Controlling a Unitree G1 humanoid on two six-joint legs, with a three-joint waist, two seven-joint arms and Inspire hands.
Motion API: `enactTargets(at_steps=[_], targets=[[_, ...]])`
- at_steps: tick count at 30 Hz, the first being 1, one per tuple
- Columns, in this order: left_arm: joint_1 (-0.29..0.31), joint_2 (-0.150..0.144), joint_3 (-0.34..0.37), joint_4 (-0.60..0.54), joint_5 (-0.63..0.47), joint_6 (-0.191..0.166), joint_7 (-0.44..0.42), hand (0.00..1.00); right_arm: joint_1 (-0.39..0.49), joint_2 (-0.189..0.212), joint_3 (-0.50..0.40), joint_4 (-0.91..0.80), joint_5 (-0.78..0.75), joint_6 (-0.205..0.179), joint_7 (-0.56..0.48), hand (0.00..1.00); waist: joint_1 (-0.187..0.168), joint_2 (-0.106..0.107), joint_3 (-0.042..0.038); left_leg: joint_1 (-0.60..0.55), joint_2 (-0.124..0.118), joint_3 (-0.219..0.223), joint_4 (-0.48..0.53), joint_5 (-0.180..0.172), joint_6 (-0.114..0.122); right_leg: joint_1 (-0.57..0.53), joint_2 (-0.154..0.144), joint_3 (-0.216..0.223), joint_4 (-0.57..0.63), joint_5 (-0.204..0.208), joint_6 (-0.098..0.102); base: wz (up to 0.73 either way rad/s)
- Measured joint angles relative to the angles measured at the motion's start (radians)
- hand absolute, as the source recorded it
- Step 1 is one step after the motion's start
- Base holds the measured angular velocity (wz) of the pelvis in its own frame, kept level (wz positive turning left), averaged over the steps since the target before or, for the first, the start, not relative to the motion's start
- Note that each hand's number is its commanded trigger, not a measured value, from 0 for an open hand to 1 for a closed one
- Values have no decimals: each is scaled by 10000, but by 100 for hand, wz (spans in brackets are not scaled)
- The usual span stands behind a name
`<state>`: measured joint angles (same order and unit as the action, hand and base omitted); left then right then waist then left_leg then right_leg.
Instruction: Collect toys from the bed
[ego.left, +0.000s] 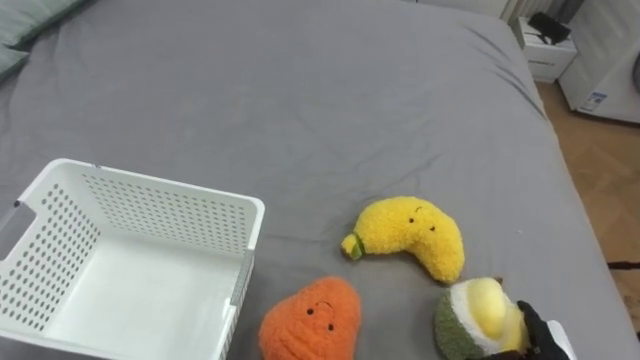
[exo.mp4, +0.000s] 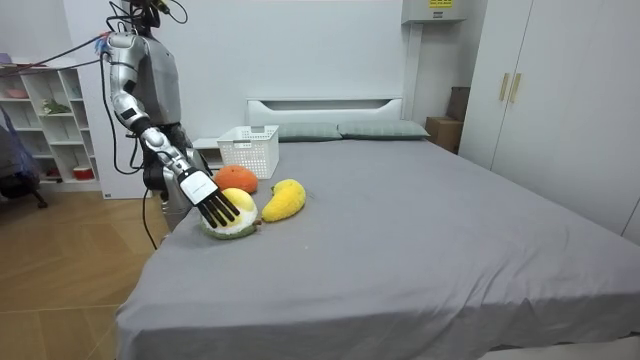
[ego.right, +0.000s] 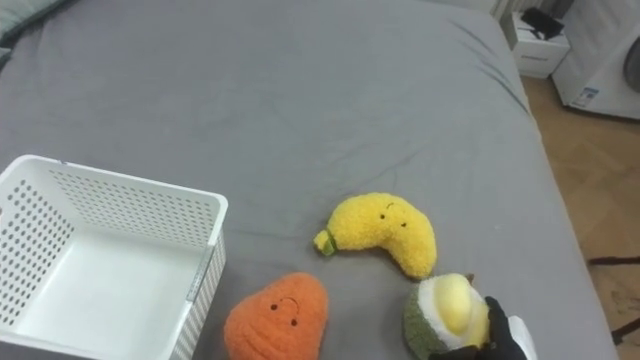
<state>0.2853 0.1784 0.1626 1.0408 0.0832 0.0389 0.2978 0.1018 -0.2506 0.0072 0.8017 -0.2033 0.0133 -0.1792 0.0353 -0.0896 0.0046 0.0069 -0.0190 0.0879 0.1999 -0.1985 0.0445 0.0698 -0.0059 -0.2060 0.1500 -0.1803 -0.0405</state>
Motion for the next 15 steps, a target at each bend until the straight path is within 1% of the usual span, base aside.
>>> enactTargets(at_steps=[2,7,9,10,11,12,13,15], targets=[[-83,12,1,-56,73,0,-31,0,-10,-103,1,129,-11,-7,90,0,-1,-3,-1,-47,-23,-115,49,-1,2,3,-20,-126,-5,0,0,12],[-100,11,1,-46,72,2,-35,0,-9,-204,8,298,68,-6,193,0,23,-17,-12,-37,-27,-142,60,0,2,37,-22,-159,-3,0,0,2],[-111,11,1,-44,87,-1,-33,0,-10,-203,9,369,18,-3,190,52,15,-21,-14,-47,-35,-175,76,-1,3,49,-25,-177,-4,0,1,0],[-97,10,1,-43,95,-3,-33,0,-5,-200,10,369,-25,-1,188,71,17,-21,-15,-47,-36,-171,87,-1,3,49,-27,-174,-3,0,1,0],[-88,11,1,-41,100,-2,-32,0,-2,-200,6,369,-59,-1,184,82,16,-21,-15,-58,-37,-184,110,-2,4,56,-26,-182,-3,0,1,0],[-86,11,1,-41,100,-1,-32,0,3,-200,4,369,-59,-1,179,97,15,-21,-15,-63,-37,-186,129,-3,6,59,-27,-184,-3,0,1,0],[-79,10,1,-41,99,-1,-33,0,2,-200,-1,368,-58,-1,157,100,20,-19,-16,-60,-37,-187,146,-4,7,71,-26,-184,-3,0,1,0],[-75,10,1,-33,99,-1,-33,0,6,-200,-28,368,-40,-1,61,100,20,-16,-16,-33,-36,-194,165,-7,11,115,-27,-192,-5,0,1,0]])
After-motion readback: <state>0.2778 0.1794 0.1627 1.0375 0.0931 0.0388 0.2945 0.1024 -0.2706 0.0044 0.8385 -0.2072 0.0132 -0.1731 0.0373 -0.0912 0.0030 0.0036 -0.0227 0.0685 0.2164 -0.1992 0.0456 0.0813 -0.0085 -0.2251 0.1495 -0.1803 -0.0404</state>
